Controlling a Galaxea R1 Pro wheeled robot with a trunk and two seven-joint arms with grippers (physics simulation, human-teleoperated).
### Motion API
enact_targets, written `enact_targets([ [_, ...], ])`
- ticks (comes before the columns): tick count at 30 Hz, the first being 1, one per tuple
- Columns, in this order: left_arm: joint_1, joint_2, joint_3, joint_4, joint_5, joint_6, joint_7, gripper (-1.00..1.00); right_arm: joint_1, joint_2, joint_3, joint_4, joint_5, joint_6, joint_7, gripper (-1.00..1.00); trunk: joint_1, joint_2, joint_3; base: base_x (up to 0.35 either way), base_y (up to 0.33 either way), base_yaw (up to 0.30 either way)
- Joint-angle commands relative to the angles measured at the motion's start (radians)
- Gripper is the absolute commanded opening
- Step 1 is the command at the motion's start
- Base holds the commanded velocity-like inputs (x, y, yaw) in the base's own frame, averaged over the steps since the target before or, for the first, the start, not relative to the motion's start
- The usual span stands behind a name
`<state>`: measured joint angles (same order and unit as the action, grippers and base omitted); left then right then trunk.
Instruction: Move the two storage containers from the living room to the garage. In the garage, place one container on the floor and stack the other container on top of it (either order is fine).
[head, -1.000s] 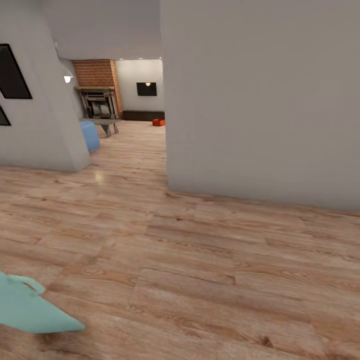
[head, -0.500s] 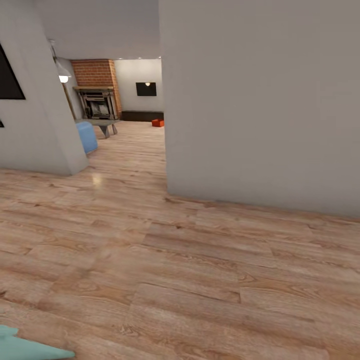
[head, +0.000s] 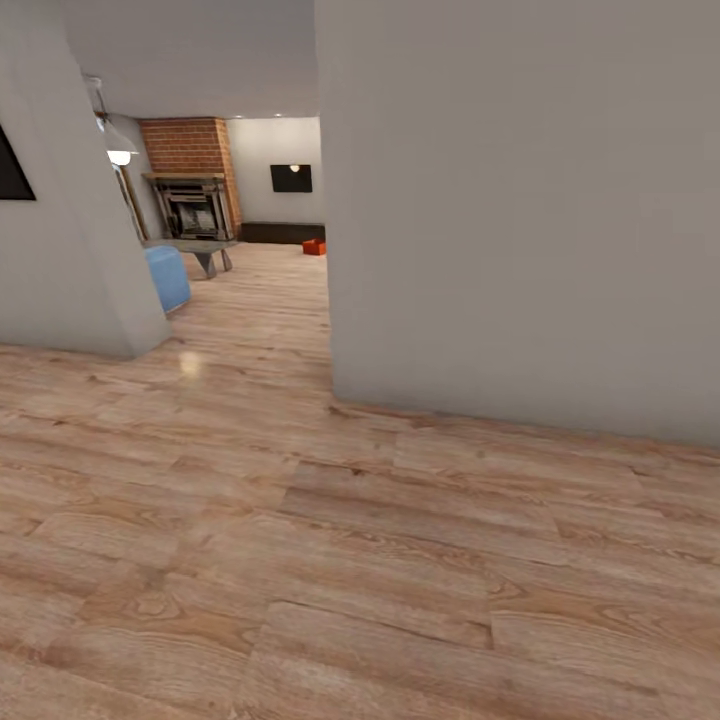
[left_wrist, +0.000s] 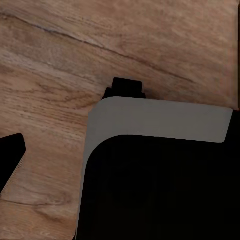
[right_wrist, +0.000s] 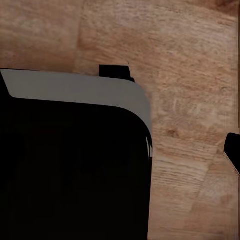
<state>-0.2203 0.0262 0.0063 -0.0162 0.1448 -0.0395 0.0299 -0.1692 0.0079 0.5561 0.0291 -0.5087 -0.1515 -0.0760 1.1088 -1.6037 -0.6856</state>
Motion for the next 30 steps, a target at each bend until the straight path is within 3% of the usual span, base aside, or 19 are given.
enact_targets([
  [1,-0.001,0.0,0.0,0.001,0.007,-0.003,0.001,1.0,-0.001,0.001,0.008,0.003,-0.008,-0.005,-0.001,1.0,0.0,0.0,-0.001,0.322,0.0,0.0],
  [30,-0.001,0.0,0.0,0.001,0.007,-0.003,0.001,1.0,-0.001,0.001,0.008,0.003,-0.01,-0.006,-0.001,1.0,0.0,0.0,-0.001,0.322,0.0,0.0],
])
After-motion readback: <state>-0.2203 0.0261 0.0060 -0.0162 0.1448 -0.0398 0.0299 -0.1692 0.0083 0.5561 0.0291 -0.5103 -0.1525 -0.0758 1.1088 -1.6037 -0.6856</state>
